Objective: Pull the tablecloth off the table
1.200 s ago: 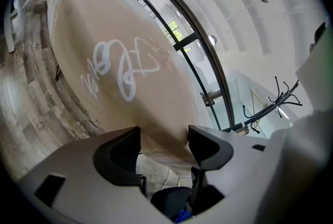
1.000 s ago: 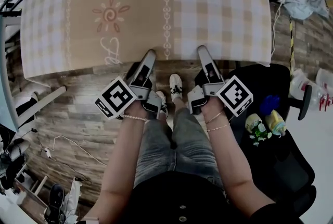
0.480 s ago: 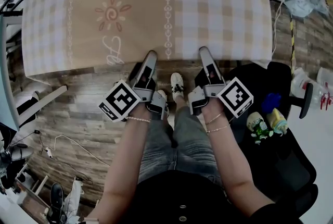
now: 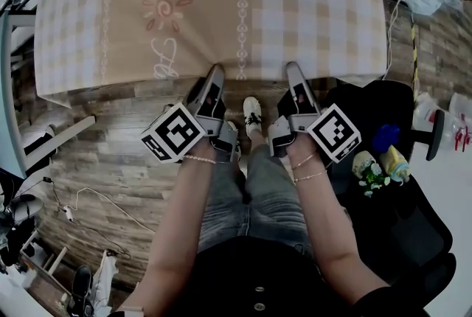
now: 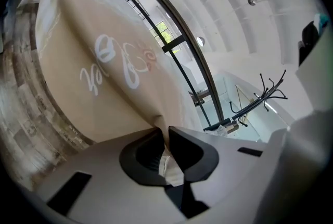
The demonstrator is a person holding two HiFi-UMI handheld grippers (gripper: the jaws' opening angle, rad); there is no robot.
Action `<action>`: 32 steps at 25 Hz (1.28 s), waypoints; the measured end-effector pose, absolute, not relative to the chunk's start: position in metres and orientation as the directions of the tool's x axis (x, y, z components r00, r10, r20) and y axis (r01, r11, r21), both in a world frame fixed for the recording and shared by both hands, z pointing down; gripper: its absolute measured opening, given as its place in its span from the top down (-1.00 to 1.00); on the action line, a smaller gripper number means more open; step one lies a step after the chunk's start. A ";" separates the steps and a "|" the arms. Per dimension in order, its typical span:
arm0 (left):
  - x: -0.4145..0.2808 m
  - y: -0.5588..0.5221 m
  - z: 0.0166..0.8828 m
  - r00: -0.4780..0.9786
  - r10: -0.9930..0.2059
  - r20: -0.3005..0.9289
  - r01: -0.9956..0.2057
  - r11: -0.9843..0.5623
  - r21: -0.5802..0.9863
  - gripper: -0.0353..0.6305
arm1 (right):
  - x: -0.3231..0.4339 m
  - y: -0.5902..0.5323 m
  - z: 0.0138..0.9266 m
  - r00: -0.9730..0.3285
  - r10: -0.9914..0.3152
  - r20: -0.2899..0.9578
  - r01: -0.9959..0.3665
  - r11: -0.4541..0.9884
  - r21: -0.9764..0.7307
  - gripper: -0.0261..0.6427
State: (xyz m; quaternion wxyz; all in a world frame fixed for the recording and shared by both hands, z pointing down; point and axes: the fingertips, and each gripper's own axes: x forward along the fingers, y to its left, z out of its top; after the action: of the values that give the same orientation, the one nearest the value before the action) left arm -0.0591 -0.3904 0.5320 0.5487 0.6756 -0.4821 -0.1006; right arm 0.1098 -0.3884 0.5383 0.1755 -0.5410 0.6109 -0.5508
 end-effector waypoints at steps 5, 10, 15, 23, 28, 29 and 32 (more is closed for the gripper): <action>-0.065 -0.378 0.530 0.516 -0.760 0.395 -0.570 0.039 0.821 0.83 | 0.104 -0.374 0.533 -0.355 -0.858 0.372 -0.502 -0.161 -0.850 0.83; -0.067 -0.370 0.523 0.519 -0.758 0.394 -0.592 0.014 0.806 0.84 | 0.100 -0.364 0.529 -0.364 -0.848 0.385 -0.540 -0.144 -0.829 0.84; -0.071 -0.365 0.514 0.530 -0.757 0.382 -0.596 -0.012 0.803 0.84 | 0.096 -0.358 0.519 -0.362 -0.844 0.395 -0.593 -0.118 -0.797 0.84; -0.084 -0.325 0.502 0.559 -0.749 0.355 -0.604 -0.074 0.794 0.84 | 0.082 -0.315 0.508 -0.345 -0.862 0.371 -0.616 -0.090 -0.782 0.84; -0.100 -0.314 0.495 0.565 -0.757 0.329 -0.595 -0.097 0.798 0.84 | 0.066 -0.305 0.500 -0.347 -0.866 0.361 -0.616 -0.080 -0.784 0.84; -0.100 -0.309 0.493 0.563 -0.759 0.326 -0.595 -0.100 0.797 0.84 | 0.066 -0.300 0.498 -0.350 -0.865 0.360 -0.618 -0.076 -0.783 0.84; -0.094 -0.292 0.490 0.561 -0.764 0.317 -0.598 -0.109 0.794 0.84 | 0.072 -0.281 0.495 -0.357 -0.866 0.350 -0.611 -0.067 -0.789 0.84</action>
State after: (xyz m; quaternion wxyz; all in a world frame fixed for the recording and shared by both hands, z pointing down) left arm -0.0935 -0.2923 0.4898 0.4831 0.7398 -0.4604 -0.0861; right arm 0.0720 -0.2810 0.4951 0.1330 -0.5513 0.6699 -0.4792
